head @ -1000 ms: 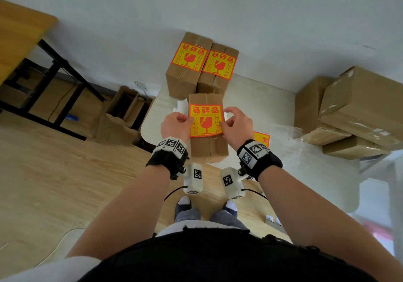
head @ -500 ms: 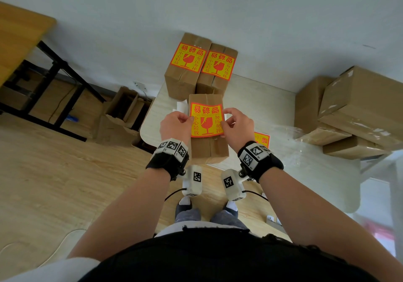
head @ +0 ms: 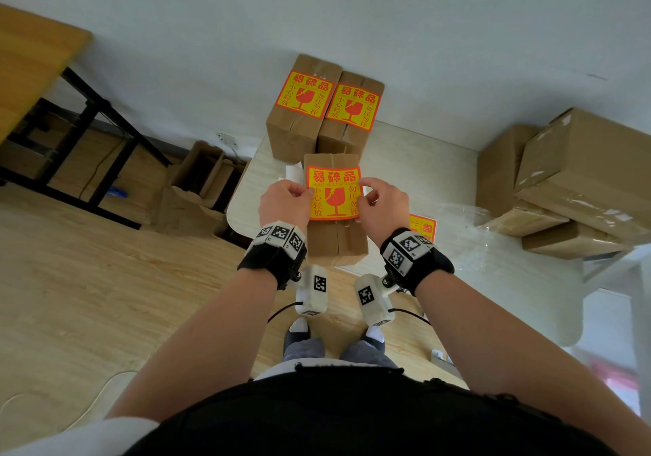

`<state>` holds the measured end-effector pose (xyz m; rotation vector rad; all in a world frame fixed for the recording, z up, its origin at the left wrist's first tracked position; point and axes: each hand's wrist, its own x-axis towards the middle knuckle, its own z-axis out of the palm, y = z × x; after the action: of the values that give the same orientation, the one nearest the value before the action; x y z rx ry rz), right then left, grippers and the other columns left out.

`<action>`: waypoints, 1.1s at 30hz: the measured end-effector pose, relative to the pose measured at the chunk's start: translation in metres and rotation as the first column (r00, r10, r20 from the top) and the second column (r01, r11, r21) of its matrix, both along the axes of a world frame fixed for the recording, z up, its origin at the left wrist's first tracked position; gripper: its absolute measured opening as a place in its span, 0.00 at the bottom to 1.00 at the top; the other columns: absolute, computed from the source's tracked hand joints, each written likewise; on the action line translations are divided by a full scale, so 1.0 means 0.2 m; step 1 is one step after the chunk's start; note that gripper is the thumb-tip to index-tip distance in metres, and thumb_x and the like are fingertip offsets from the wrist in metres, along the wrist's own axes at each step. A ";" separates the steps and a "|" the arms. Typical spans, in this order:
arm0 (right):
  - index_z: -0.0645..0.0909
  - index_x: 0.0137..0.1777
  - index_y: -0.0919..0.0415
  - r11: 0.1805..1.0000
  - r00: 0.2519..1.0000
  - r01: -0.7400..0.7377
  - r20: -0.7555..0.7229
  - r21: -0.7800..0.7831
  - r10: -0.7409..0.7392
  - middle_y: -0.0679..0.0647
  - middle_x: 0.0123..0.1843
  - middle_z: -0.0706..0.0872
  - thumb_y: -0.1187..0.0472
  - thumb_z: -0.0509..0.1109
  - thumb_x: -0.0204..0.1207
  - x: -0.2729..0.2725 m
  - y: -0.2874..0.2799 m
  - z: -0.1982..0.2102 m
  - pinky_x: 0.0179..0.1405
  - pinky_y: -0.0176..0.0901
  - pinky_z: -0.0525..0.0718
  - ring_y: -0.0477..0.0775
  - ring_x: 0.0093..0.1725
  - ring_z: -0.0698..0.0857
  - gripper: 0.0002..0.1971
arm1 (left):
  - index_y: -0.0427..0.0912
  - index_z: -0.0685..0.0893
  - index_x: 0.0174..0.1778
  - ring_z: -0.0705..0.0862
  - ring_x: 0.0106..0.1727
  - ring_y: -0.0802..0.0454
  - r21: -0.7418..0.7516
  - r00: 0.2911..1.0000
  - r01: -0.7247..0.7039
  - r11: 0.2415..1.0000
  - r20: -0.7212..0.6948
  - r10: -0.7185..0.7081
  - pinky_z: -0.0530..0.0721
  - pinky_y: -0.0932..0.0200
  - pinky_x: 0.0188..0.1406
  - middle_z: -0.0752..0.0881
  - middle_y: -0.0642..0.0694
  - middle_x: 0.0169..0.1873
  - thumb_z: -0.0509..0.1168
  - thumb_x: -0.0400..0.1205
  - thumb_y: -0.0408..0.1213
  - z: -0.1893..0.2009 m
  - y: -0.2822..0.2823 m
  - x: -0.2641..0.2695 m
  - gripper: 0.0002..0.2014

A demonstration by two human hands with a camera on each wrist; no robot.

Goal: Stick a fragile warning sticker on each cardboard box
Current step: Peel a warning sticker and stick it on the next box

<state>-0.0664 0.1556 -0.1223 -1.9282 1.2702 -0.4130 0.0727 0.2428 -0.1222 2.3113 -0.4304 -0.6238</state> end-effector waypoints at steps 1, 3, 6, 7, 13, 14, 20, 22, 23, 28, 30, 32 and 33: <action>0.85 0.65 0.54 1.000 1.000 0.003 -0.005 0.000 -0.003 0.50 0.36 0.85 0.66 0.64 0.79 0.00 0.00 0.00 0.45 0.46 0.88 0.52 0.39 0.86 0.18 | 0.48 0.89 0.46 0.87 0.46 0.50 0.002 1.000 -0.001 1.000 0.007 0.001 0.83 0.56 0.47 0.90 0.50 0.42 0.71 0.80 0.48 0.00 0.00 0.00 0.08; 0.86 0.65 0.54 1.000 1.000 0.001 -0.015 0.005 -0.001 0.49 0.36 0.85 0.65 0.64 0.78 0.01 0.01 0.00 0.46 0.47 0.88 0.52 0.39 0.86 0.18 | 0.48 0.89 0.46 0.87 0.46 0.50 0.012 1.000 -0.005 1.000 0.017 0.005 0.83 0.56 0.48 0.90 0.50 0.42 0.71 0.80 0.48 0.01 0.00 0.00 0.08; 0.87 0.63 0.54 1.000 0.999 -0.005 -0.043 0.017 0.006 0.48 0.37 0.85 0.65 0.63 0.79 0.02 0.00 0.00 0.42 0.42 0.87 0.49 0.36 0.85 0.17 | 0.48 0.89 0.45 0.88 0.47 0.50 0.028 1.000 -0.005 1.000 0.023 0.004 0.85 0.54 0.51 0.90 0.50 0.42 0.71 0.80 0.47 0.01 0.00 0.00 0.07; 0.87 0.63 0.54 1.000 0.999 -0.009 -0.050 0.024 0.010 0.49 0.38 0.85 0.65 0.63 0.79 0.02 0.00 0.00 0.41 0.41 0.87 0.48 0.35 0.85 0.17 | 0.48 0.89 0.44 0.88 0.47 0.50 0.030 1.000 -0.005 1.000 0.024 0.004 0.86 0.53 0.52 0.90 0.49 0.42 0.71 0.79 0.47 0.01 0.00 0.00 0.07; 0.88 0.60 0.53 0.999 0.998 -0.002 -0.057 0.050 0.005 0.54 0.45 0.90 0.63 0.64 0.79 0.03 0.00 0.00 0.46 0.52 0.91 0.54 0.39 0.90 0.15 | 0.49 0.89 0.42 0.87 0.49 0.49 0.038 1.000 -0.006 0.999 0.030 0.004 0.85 0.53 0.54 0.90 0.49 0.42 0.72 0.79 0.47 0.03 -0.01 -0.01 0.07; 0.88 0.60 0.53 0.999 0.998 -0.004 -0.063 0.041 0.006 0.54 0.44 0.90 0.63 0.63 0.79 0.03 0.00 0.00 0.46 0.52 0.90 0.54 0.38 0.89 0.15 | 0.49 0.89 0.42 0.87 0.49 0.49 0.041 0.999 -0.001 0.999 0.034 0.000 0.85 0.53 0.54 0.90 0.49 0.42 0.72 0.79 0.47 0.04 0.00 -0.01 0.07; 0.88 0.61 0.52 1.000 0.998 -0.004 -0.059 0.020 0.006 0.53 0.44 0.90 0.62 0.63 0.79 0.02 0.01 -0.01 0.45 0.52 0.90 0.53 0.38 0.89 0.16 | 0.50 0.89 0.42 0.88 0.50 0.48 0.055 0.999 0.012 0.998 0.043 -0.015 0.85 0.50 0.56 0.91 0.49 0.43 0.71 0.79 0.49 0.05 0.00 -0.01 0.07; 0.88 0.61 0.52 1.000 0.999 -0.002 -0.049 0.022 0.003 0.53 0.44 0.90 0.62 0.62 0.79 0.02 0.01 -0.01 0.45 0.52 0.90 0.53 0.38 0.89 0.16 | 0.50 0.89 0.44 0.88 0.50 0.49 0.062 0.999 0.011 0.998 0.052 -0.014 0.85 0.49 0.57 0.91 0.50 0.44 0.71 0.79 0.49 0.06 0.01 -0.01 0.08; 0.88 0.61 0.52 1.000 0.999 0.001 -0.042 0.026 0.000 0.53 0.43 0.90 0.62 0.62 0.80 0.02 0.01 -0.01 0.45 0.52 0.91 0.53 0.38 0.89 0.16 | 0.50 0.89 0.45 0.87 0.50 0.49 0.062 0.998 0.008 0.998 0.055 -0.012 0.85 0.50 0.56 0.91 0.50 0.45 0.70 0.79 0.49 0.06 0.01 -0.02 0.08; 0.87 0.63 0.52 1.000 0.999 -0.011 -0.046 -0.002 0.011 0.52 0.47 0.89 0.63 0.62 0.82 0.00 0.02 -0.02 0.37 0.33 0.81 0.47 0.37 0.84 0.16 | 0.50 0.89 0.46 0.87 0.49 0.50 0.063 0.999 -0.005 0.998 0.050 0.001 0.84 0.53 0.53 0.91 0.50 0.45 0.70 0.80 0.50 0.06 0.01 -0.02 0.08; 0.87 0.64 0.52 0.999 0.998 -0.027 -0.063 -0.030 0.025 0.52 0.49 0.88 0.62 0.62 0.83 -0.01 0.02 -0.01 0.33 0.25 0.71 0.45 0.37 0.80 0.16 | 0.50 0.89 0.47 0.87 0.50 0.50 0.061 0.999 -0.013 0.998 0.032 0.011 0.84 0.54 0.52 0.91 0.50 0.45 0.70 0.80 0.49 0.06 0.02 -0.02 0.08; 0.87 0.64 0.52 0.999 0.998 -0.030 -0.062 -0.022 0.029 0.53 0.49 0.89 0.62 0.61 0.83 0.00 0.02 -0.01 0.35 0.28 0.75 0.47 0.38 0.82 0.16 | 0.50 0.89 0.47 0.87 0.50 0.50 0.061 1.000 -0.017 0.998 0.015 0.016 0.83 0.56 0.50 0.91 0.50 0.45 0.70 0.80 0.49 0.06 0.02 -0.02 0.08; 0.87 0.64 0.52 1.000 0.998 -0.025 -0.052 -0.009 0.024 0.53 0.49 0.89 0.62 0.61 0.83 0.00 0.02 -0.01 0.38 0.34 0.81 0.49 0.39 0.84 0.16 | 0.51 0.88 0.46 0.87 0.50 0.50 0.065 1.000 -0.016 0.998 0.012 0.015 0.82 0.56 0.50 0.90 0.51 0.45 0.70 0.80 0.49 0.06 0.02 -0.02 0.07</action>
<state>-0.0669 0.1592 -0.1251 -1.9725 1.2789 -0.3592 0.0695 0.2463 -0.1109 2.3784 -0.4029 -0.6260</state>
